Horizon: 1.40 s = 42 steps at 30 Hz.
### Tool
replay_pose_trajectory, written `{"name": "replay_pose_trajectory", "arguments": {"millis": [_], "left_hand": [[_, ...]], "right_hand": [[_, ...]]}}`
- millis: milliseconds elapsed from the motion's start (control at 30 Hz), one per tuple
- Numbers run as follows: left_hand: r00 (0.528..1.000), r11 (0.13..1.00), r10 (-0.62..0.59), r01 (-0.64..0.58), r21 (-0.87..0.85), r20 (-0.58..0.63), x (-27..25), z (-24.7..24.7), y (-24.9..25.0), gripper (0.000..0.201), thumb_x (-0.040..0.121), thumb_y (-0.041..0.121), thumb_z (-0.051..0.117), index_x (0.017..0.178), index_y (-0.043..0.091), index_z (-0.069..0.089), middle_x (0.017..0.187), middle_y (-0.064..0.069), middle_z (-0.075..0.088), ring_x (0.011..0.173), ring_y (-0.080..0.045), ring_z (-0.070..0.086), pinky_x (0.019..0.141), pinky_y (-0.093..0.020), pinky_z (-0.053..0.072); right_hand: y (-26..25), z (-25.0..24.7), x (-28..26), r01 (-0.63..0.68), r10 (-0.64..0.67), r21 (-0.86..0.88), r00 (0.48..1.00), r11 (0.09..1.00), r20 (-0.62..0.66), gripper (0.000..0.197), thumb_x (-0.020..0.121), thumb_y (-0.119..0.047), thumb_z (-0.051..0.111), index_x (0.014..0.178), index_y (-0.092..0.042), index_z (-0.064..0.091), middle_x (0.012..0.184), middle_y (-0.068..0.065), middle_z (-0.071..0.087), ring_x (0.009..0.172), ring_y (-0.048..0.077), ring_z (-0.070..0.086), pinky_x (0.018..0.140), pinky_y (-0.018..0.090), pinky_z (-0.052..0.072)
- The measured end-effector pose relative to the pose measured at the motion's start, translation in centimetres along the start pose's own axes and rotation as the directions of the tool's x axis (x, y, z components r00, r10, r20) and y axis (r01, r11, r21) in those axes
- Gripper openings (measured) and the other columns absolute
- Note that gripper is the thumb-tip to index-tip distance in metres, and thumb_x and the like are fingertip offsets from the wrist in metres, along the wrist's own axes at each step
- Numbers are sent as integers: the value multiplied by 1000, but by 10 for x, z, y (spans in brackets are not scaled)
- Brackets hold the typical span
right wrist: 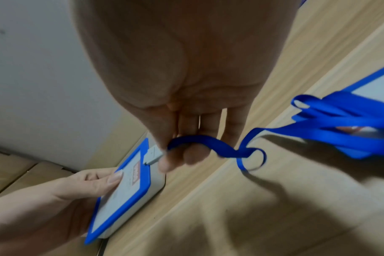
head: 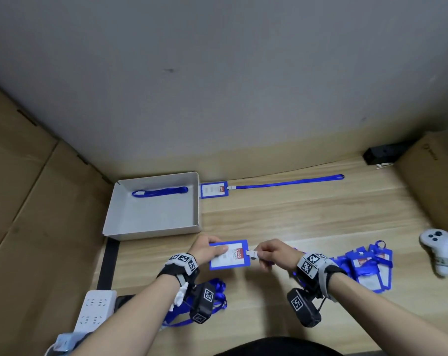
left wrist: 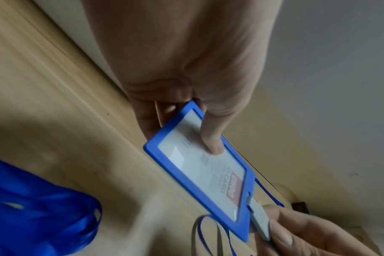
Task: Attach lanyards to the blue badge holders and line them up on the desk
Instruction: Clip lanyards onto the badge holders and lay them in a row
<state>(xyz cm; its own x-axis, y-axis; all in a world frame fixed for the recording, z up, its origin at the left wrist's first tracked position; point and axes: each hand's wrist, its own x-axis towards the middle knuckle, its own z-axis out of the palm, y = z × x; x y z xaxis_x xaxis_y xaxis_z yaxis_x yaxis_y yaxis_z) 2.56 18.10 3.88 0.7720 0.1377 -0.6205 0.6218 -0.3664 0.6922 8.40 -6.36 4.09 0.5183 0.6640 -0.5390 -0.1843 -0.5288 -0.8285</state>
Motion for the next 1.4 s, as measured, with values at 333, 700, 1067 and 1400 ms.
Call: {"name": "replay_pose_trajectory", "arguments": {"millis": [333, 700, 1067, 1400], "left_hand": [[977, 928, 203, -215, 305, 72, -16, 15, 21, 37, 72, 58, 61, 77, 22, 68, 80, 2, 70, 69, -9, 60, 66, -32, 49], [960, 960, 280, -280, -20, 0, -26, 37, 32, 14, 85, 35, 66, 80, 23, 64, 67, 4, 66, 60, -9, 60, 64, -27, 50], [946, 945, 320, -323, -52, -60, -27, 30, 29, 12, 90, 28, 66, 86, 17, 65, 73, 5, 65, 63, -7, 59, 63, -25, 49], [952, 946, 301, -305, -113, -51, -24, 25, 33, 8, 88, 21, 67, 82, 16, 68, 70, 3, 64, 61, -8, 58, 60, -21, 48]], "right_hand": [[-10, -24, -7, 9, -39, -155, 981, 988, -191, 26, 97, -8, 55, 74, -14, 66, 56, -8, 60, 53, 9, 45, 56, 22, 37], [-34, -8, -1, 51, -96, -166, 956, 985, -277, 22, 93, -22, 64, 73, -13, 68, 54, -2, 62, 53, 8, 50, 61, 25, 42], [-45, 0, -1, 112, -178, -207, 925, 972, -336, 22, 91, -23, 64, 71, -14, 71, 53, 0, 65, 49, 5, 49, 58, 25, 42], [-46, -1, 3, 137, -170, -118, 924, 983, -342, 20, 88, -19, 68, 70, -14, 73, 49, -1, 59, 49, 10, 48, 56, 25, 41]]}}
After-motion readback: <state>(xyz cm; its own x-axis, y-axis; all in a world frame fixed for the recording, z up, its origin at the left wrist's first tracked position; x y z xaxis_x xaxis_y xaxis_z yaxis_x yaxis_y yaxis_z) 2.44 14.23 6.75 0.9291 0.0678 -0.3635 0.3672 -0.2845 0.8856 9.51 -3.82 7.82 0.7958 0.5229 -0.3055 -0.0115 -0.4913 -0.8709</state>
